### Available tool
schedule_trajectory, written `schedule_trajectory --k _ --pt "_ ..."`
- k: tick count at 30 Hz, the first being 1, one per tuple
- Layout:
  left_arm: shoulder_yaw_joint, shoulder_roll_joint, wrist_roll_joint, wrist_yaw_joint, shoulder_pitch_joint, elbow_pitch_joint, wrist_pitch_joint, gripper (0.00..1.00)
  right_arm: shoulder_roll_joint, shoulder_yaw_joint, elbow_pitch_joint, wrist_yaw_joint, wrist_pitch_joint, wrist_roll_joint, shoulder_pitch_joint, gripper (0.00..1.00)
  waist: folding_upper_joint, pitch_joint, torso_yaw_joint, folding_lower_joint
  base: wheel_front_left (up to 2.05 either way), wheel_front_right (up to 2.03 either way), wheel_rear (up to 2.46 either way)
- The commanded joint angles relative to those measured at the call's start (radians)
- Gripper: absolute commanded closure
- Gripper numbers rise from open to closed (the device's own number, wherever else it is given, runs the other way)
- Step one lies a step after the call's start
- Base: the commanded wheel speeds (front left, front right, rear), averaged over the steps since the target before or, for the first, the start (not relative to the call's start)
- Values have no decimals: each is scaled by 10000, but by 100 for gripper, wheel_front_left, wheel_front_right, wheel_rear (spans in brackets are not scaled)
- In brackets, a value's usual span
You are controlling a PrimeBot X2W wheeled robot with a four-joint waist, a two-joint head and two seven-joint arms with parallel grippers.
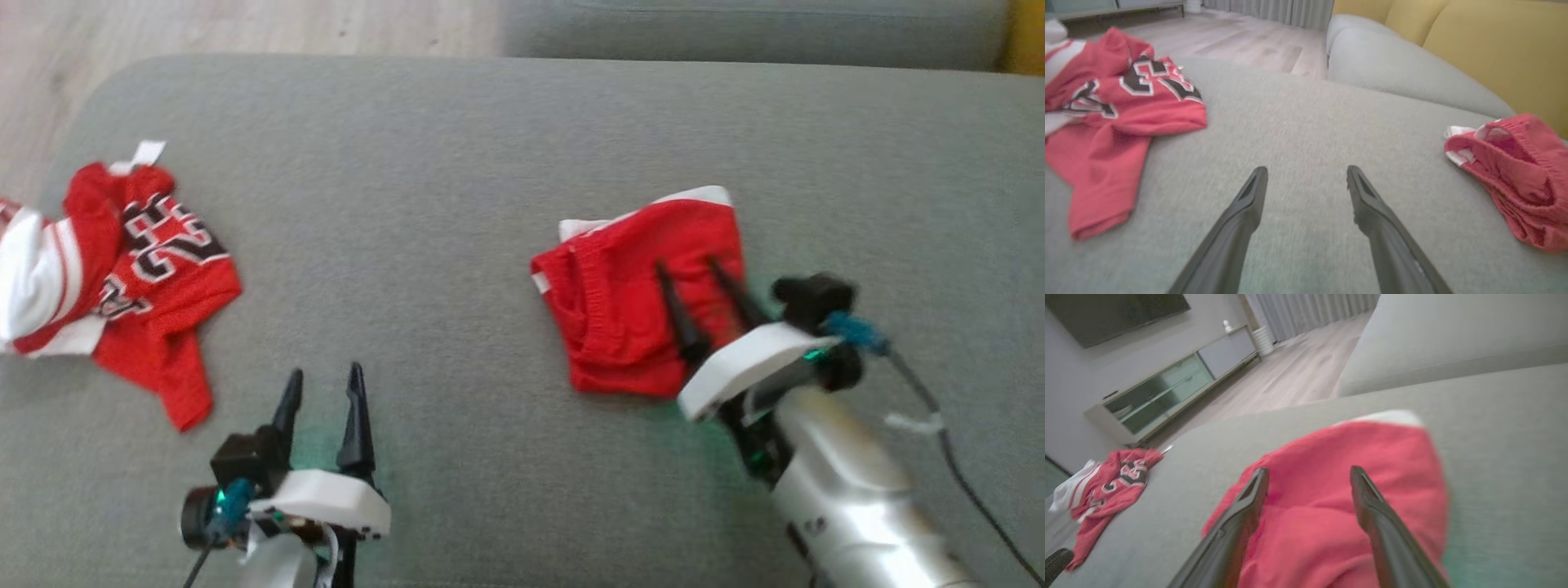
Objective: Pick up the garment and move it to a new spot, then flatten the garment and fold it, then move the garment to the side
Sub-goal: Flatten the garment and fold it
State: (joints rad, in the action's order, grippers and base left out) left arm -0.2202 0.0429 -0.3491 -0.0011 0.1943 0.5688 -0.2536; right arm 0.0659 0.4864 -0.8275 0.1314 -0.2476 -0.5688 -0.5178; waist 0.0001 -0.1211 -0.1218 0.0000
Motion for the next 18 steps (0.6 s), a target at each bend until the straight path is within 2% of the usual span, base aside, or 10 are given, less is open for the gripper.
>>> schedule_trajectory --k 1,5,9,13,18 --pt "441 74 233 82 134 -426 -82 0 -137 -279 500 -7 -133 345 -54 0 -1 89 278 0 0 0 0" --pt "792 74 920 166 -30 -974 -82 0 -126 -2034 1403 -7 -138 1954 709 0 -1 224 564 0 0 0 0" --pt "926 74 1360 229 -357 -1236 -82 0 -147 -3121 2115 -7 -139 3098 1562 0 -1 458 690 0 0 0 0" --pt "982 74 1545 237 -881 -1373 -82 0 -152 -3462 2503 -7 -140 3212 2363 0 -1 826 728 0 0 0 0" --pt "927 74 1549 245 -1548 -1407 -82 0 -154 -3351 2472 -7 -140 3248 3146 0 -1 1163 709 0 0 0 0"
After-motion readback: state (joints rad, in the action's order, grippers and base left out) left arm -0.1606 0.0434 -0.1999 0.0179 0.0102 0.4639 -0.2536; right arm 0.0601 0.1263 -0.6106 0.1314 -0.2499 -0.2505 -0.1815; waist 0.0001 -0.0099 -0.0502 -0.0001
